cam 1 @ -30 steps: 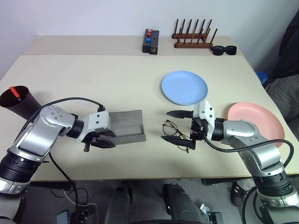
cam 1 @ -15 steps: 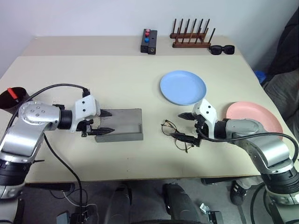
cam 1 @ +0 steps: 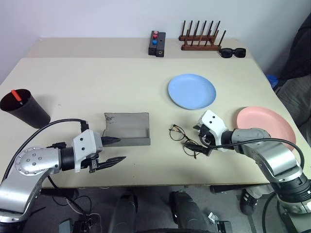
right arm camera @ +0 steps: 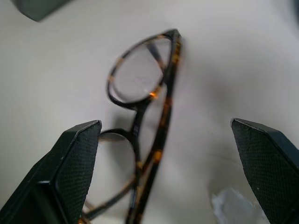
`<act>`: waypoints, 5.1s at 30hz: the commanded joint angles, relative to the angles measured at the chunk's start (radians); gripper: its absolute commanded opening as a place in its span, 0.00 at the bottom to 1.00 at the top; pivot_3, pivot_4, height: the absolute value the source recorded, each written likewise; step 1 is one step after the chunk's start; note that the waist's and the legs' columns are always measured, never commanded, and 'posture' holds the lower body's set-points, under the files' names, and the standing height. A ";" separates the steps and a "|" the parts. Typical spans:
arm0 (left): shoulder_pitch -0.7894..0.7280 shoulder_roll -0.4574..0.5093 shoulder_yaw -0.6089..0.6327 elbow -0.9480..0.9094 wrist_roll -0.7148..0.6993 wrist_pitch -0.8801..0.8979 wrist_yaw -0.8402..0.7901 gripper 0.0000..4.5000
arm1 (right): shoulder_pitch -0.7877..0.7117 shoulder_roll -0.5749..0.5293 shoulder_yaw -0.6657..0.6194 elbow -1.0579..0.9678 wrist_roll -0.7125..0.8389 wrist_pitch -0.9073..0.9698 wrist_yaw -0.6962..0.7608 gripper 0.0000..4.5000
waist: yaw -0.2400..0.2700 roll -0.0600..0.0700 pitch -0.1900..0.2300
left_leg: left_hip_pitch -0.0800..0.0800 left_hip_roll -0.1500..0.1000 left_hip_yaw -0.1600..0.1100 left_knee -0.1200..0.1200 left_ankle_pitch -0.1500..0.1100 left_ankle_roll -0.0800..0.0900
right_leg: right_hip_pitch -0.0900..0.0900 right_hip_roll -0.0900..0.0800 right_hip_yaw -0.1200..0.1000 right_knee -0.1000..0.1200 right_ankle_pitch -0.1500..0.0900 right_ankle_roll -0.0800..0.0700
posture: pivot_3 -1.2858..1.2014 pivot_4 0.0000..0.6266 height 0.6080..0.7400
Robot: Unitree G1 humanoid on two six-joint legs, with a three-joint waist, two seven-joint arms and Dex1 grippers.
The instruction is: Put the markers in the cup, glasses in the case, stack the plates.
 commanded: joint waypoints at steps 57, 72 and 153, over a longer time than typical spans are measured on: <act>0.242 -0.036 0.355 0.223 -0.014 -0.175 0.099 0.64 | -0.633 0.508 0.349 0.532 -0.118 -0.371 0.341 0.00 | -0.013 0.001 -0.002 | 0.000 0.001 0.000 0.004 -0.002 0.002 | 0.000 0.001 -0.001 0.002 0.001 -0.001 | 0.52 0.24 1.00; 0.312 -0.060 0.351 0.125 -0.076 -0.126 0.101 0.64 | -0.659 0.586 0.348 0.738 -0.198 -0.444 0.457 0.15 | -0.011 0.001 -0.001 | 0.000 0.001 0.001 0.003 -0.002 0.002 | -0.002 0.001 -0.001 0.004 0.001 -0.001 | 0.52 0.24 1.00; -0.004 -0.134 0.077 -0.070 -0.142 0.130 0.228 0.01 | -0.331 0.208 0.118 0.730 -0.483 -0.779 -0.106 0.64 | -0.007 0.001 -0.001 | 0.000 0.000 0.000 0.008 -0.002 0.002 | -0.001 0.001 0.001 0.011 -0.002 0.001 | 0.52 0.24 1.00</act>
